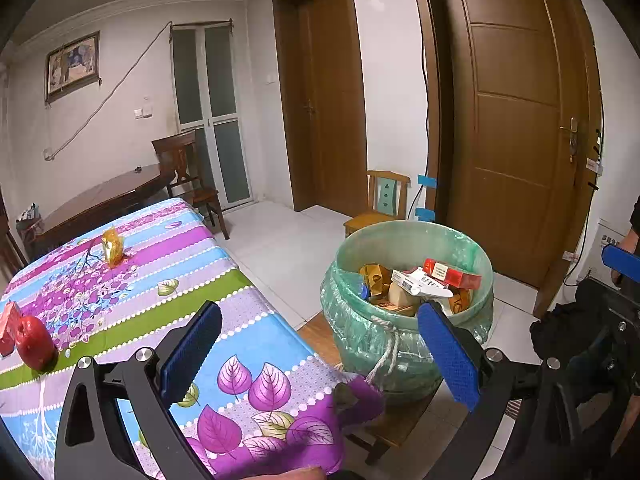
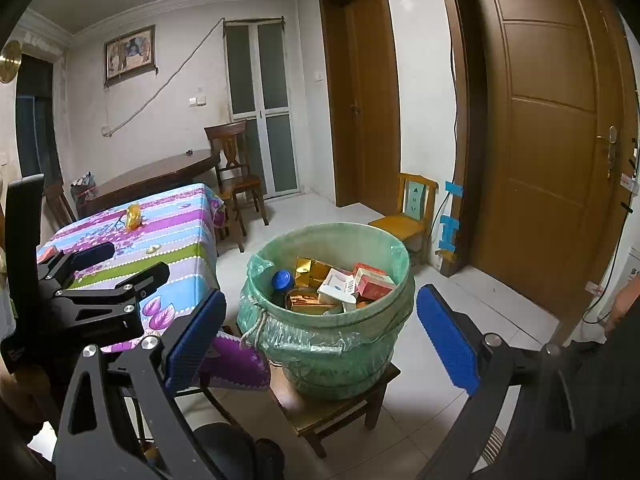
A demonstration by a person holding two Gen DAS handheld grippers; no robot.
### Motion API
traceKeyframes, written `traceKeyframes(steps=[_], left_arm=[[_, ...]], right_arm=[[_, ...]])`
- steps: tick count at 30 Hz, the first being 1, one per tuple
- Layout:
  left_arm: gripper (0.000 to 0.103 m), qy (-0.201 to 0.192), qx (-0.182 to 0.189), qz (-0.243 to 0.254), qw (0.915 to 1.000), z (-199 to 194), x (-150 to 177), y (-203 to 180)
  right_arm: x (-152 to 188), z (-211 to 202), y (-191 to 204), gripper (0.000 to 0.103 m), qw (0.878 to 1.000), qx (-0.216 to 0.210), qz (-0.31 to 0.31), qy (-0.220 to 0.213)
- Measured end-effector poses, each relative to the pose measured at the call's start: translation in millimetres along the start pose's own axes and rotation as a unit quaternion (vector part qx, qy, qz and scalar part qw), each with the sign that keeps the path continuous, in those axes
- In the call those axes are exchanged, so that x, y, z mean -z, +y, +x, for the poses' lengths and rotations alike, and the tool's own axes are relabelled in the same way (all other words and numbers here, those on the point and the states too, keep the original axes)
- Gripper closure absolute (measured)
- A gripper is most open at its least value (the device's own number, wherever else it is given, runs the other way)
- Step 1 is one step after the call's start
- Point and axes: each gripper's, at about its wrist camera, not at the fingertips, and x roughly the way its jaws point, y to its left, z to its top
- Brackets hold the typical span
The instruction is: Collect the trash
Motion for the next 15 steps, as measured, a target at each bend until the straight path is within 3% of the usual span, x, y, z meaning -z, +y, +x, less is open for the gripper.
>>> traceKeyframes(steps=[7,15], left_arm=[[0.005,-0.002,0.020,-0.015,0.9997,-1.4,-1.9,3.2],[0.005,0.003,0.022,0.006,0.9997,-0.8,-2.4,-4.0]], right_arm=[[-0.3,0.3,0.2,0.010,1.000,0.000,-0.001,0.001],[1.3,-0.4,-0.5,0.007,1.000,-0.004,-0.002,0.000]])
